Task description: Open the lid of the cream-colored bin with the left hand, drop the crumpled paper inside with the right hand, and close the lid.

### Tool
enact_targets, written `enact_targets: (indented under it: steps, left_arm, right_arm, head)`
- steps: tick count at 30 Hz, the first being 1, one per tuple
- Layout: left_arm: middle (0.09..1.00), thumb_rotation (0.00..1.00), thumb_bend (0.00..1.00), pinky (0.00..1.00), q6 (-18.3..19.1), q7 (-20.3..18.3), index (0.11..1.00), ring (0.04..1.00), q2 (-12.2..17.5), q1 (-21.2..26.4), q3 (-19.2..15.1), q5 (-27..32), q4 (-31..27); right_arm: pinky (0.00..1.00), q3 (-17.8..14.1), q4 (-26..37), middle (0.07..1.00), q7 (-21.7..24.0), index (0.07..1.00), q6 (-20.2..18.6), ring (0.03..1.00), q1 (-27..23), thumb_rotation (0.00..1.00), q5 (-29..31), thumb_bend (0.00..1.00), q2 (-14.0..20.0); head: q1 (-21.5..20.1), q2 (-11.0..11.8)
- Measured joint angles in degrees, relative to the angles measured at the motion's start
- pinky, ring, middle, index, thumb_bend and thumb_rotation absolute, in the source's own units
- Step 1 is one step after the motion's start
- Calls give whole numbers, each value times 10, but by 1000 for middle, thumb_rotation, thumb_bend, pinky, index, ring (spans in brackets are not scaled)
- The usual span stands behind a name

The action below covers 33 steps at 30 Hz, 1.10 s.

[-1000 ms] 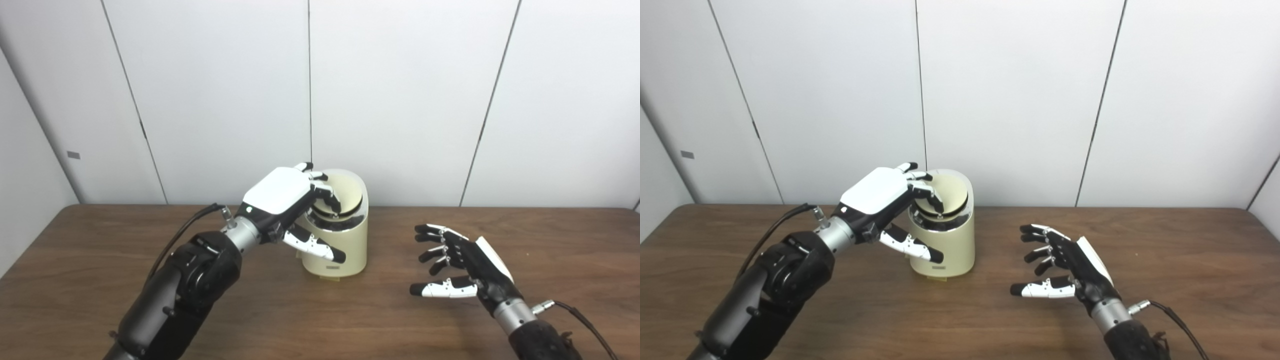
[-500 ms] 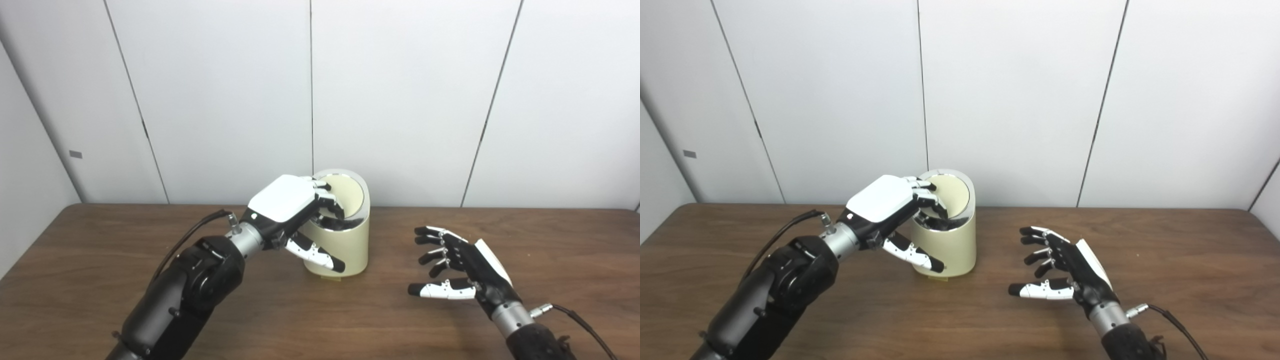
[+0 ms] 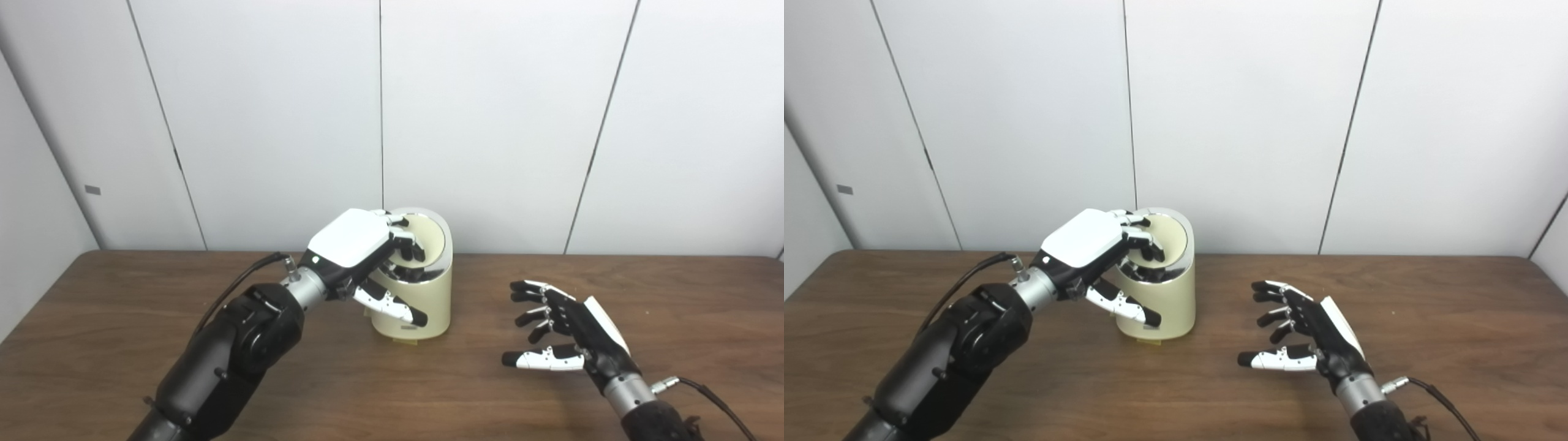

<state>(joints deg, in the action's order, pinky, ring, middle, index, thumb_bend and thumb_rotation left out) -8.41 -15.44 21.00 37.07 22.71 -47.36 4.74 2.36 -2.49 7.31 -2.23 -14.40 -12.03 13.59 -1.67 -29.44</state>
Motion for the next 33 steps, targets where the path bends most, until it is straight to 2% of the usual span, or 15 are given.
enact_targets:
  steps: [5,10,11,13,14,18,21,24,28,30,33]
  left_arm:
    - [739,643,976,986,0,4,721,904,-1,-6,-13,16,-7]
    - [740,597,920,978,0,24,737,896,-12,-33,-48,32,-17]
    - [740,589,908,961,0,29,741,895,-15,-37,-56,38,-21]
    - [759,557,872,825,-4,50,757,886,-20,-45,-73,48,-30]
    - [774,542,858,794,-5,63,768,886,-24,-47,-84,55,-31]
    - [816,467,820,710,-18,116,797,840,-48,-65,-140,105,-36]
    - [845,444,783,765,-22,144,825,852,-71,-94,-176,161,-43]
    - [835,434,796,765,-21,152,841,849,-95,-128,-211,235,-49]
    - [830,486,825,751,-11,157,862,837,-120,-164,-246,318,-52]
    - [839,466,810,756,-7,157,874,832,-127,-185,-253,342,-51]
    - [845,493,814,739,-6,157,886,815,-134,-215,-255,367,-40]
  right_arm:
    - [440,0,0,774,-1,772,8,611,0,205,-3,786,0]
    - [448,-1,0,771,-1,768,6,619,0,202,5,790,0]
    - [447,-2,0,770,-1,767,6,618,0,196,5,786,0]
    - [449,-2,0,769,-1,768,6,615,0,194,5,780,0]
    - [448,-1,0,771,-1,773,6,613,0,195,5,776,0]
    - [451,-1,0,772,-1,780,6,617,-1,184,5,765,1]
    - [454,-2,-1,772,-1,776,6,621,-1,170,6,766,2]
    - [455,-2,-1,776,-1,777,7,625,-1,153,6,753,3]
    - [459,-2,-2,781,-1,781,8,629,-1,165,5,757,4]
    - [468,-3,-3,785,-1,785,8,632,-1,160,6,758,4]
    - [485,-6,-3,796,-1,798,8,646,-1,161,8,761,4]
  head:
    - [0,0]
    - [3,0]
    - [3,0]
    - [2,0]
    - [2,0]
    - [3,-1]
    - [5,-1]
    - [7,1]
    - [7,1]
    - [8,2]
    - [8,3]
